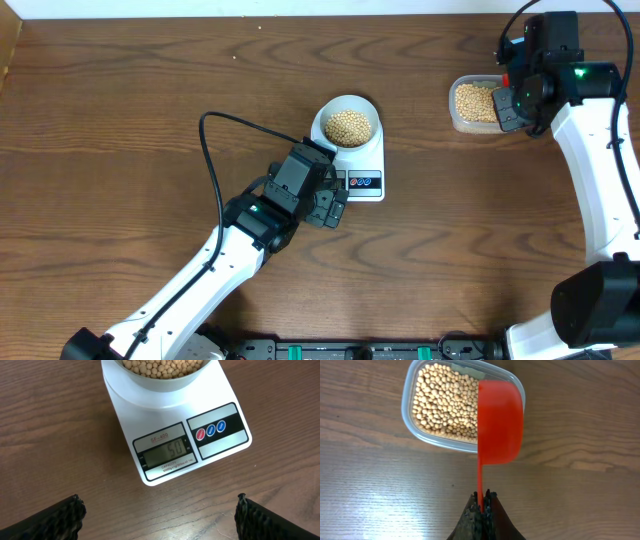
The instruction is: Scoop item into bowl and weigh 50g on scale
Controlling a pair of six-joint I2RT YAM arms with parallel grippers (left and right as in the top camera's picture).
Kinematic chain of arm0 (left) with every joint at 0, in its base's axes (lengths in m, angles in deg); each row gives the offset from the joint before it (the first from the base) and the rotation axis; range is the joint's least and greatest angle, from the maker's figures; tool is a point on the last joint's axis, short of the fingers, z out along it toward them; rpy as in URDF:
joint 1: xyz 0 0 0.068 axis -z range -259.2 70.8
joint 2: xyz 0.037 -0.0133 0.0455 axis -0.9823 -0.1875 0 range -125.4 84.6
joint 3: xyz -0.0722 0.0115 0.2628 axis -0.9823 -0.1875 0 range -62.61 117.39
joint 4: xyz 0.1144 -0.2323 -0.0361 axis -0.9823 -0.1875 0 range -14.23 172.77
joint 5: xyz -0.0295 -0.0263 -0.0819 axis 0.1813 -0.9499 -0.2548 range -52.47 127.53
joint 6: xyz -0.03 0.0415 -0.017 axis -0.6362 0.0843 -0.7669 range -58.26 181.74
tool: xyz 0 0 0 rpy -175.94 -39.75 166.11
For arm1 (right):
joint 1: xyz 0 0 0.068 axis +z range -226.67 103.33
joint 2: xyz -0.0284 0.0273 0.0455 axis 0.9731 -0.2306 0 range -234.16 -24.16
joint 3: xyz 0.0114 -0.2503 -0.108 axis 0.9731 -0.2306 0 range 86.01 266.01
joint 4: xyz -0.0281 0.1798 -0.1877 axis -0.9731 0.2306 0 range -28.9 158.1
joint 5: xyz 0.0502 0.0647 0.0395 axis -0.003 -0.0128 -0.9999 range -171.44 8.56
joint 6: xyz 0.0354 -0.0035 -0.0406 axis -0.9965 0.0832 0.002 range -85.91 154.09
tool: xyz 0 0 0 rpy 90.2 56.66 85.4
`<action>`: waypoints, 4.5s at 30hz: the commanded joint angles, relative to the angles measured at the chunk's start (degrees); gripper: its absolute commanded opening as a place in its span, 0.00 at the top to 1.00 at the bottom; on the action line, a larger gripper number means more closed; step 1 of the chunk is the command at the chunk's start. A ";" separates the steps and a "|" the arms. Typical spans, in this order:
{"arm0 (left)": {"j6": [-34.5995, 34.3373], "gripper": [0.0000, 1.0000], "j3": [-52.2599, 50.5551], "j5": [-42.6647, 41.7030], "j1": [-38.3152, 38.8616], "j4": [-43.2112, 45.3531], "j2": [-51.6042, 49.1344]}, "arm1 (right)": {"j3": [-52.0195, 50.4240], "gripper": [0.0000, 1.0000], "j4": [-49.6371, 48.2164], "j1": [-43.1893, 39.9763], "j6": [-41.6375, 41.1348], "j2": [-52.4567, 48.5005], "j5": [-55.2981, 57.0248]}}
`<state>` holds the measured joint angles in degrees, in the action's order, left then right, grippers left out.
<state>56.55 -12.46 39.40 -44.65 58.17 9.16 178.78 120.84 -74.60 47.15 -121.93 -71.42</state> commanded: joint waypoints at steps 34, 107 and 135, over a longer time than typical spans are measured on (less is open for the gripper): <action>-0.07 0.02 -0.59 0.52 -0.28 0.00 -0.17 | -1.18 0.99 -4.28 -10.14 -37.64 -1.49 -26.84; -0.07 0.02 -0.59 0.52 -0.28 0.00 -0.17 | -12.22 0.01 6.34 -12.48 -27.58 27.02 -33.90; -0.04 0.02 -0.59 0.52 -0.28 0.02 -0.17 | -30.42 0.01 -9.42 -4.90 -12.76 57.11 -7.37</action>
<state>56.57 -12.53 39.40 -44.65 58.15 9.16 153.47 113.46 -81.01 32.85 -70.22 -82.96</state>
